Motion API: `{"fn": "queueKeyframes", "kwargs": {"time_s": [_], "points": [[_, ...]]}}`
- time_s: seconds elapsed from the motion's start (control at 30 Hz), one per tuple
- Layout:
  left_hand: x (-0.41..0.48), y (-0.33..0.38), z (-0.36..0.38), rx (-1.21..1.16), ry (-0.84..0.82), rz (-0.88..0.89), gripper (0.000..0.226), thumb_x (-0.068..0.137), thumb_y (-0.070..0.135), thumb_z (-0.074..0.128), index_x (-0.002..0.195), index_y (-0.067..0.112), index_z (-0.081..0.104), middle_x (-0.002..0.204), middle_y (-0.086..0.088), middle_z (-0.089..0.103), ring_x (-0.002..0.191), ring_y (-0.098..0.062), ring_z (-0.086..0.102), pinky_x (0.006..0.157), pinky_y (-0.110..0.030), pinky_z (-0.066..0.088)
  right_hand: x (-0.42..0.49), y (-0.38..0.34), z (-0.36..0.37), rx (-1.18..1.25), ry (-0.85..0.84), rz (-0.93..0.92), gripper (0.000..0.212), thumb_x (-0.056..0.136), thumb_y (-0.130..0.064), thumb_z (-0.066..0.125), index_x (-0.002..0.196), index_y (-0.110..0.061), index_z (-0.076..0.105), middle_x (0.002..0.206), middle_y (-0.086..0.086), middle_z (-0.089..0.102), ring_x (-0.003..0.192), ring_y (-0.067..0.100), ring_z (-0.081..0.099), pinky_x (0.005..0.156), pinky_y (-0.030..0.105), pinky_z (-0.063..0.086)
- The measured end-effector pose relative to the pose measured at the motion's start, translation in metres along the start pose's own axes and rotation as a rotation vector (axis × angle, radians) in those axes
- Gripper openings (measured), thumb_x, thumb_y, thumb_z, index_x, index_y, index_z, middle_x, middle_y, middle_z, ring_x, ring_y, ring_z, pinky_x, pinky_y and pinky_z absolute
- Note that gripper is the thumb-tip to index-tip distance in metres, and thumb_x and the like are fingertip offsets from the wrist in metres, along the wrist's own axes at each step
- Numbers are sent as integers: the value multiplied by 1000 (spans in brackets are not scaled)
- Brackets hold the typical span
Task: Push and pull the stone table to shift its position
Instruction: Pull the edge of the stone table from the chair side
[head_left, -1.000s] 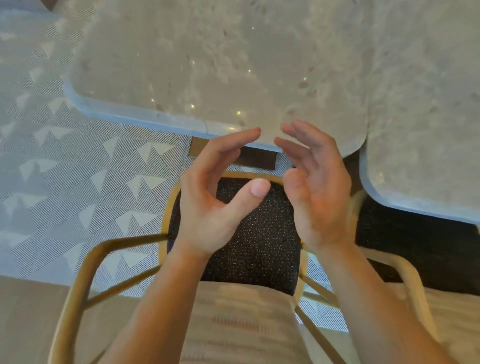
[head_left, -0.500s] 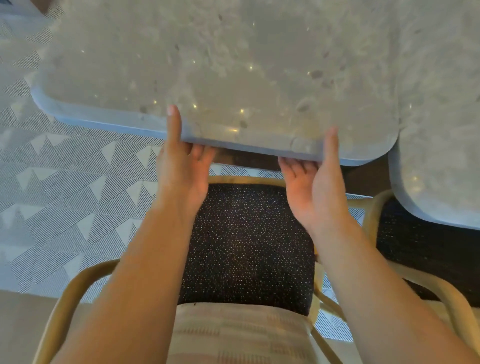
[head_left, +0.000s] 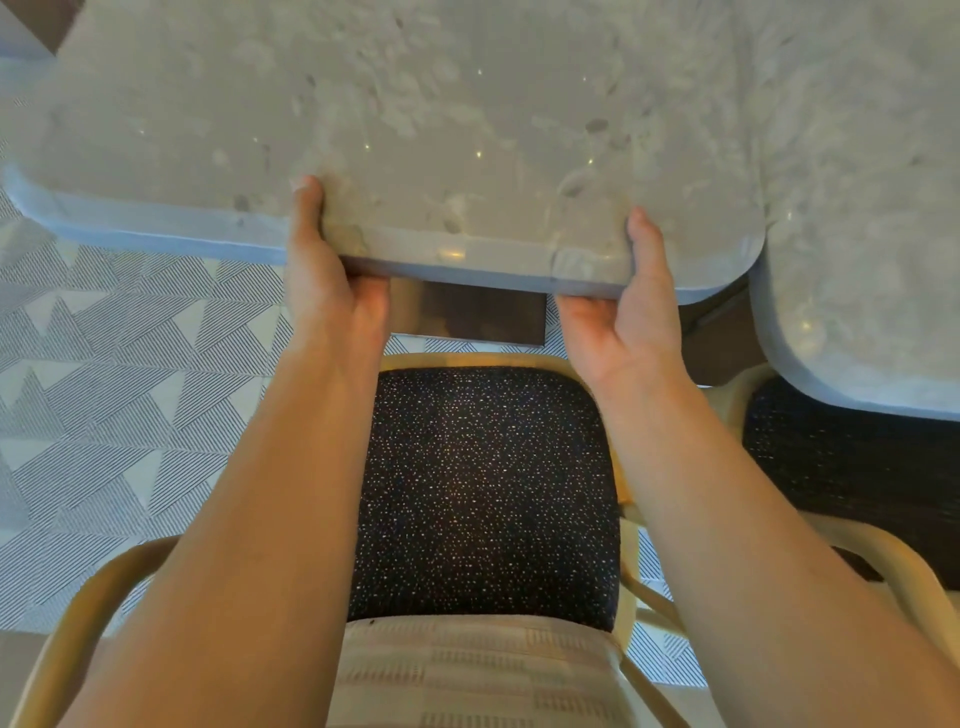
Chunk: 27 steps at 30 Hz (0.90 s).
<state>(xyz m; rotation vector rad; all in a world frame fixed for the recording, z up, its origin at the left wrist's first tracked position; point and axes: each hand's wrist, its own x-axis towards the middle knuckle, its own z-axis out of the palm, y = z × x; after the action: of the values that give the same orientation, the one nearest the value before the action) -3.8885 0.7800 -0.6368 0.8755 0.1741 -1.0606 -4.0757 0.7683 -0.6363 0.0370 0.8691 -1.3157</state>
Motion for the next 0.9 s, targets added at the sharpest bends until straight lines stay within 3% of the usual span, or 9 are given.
{"fn": "queueKeyframes", "kwargs": {"time_s": [0.13,0.27,0.4,0.5,0.67,0.9], "points": [[1,0,0,-16,-5,-11,40,107,19,64,141,-2,63,139,-18,72,133,-33,68,114,-50,54,-1,1,2,26,0,-11,19,100,-18,71,118,-12,69,120,10,76,116,26,72,93,42,63],[1,0,0,-18,-34,-23,23,106,17,64,125,5,68,139,-18,71,131,-34,69,111,-49,57,0,0,0,55,-5,-23,11,97,-15,74,107,-12,71,120,11,77,120,30,72,104,49,59],[1,1,-2,-5,-53,-23,15,106,17,65,115,6,69,120,-14,77,116,-31,74,105,-47,61,-1,0,-1,56,-17,-32,8,95,-13,76,99,-12,70,103,10,80,119,31,73,106,52,58],[0,1,-3,1,-53,-22,14,104,17,67,111,5,71,110,-13,79,123,-32,74,107,-49,60,-2,0,-1,47,-6,-34,12,94,-13,78,102,-11,69,108,11,80,117,32,74,104,53,59],[-1,0,-4,13,-38,-15,31,104,17,68,131,2,69,129,-14,77,119,-29,75,100,-48,63,-2,-1,-2,31,4,-41,17,94,-14,78,108,-12,68,119,13,77,117,31,74,104,52,59],[-8,0,-8,-16,-34,-26,41,105,17,66,142,0,62,140,-17,71,132,-34,69,112,-52,56,-5,-1,-8,27,1,-39,21,94,-13,78,112,-12,68,123,14,77,118,30,74,102,51,60]]}}
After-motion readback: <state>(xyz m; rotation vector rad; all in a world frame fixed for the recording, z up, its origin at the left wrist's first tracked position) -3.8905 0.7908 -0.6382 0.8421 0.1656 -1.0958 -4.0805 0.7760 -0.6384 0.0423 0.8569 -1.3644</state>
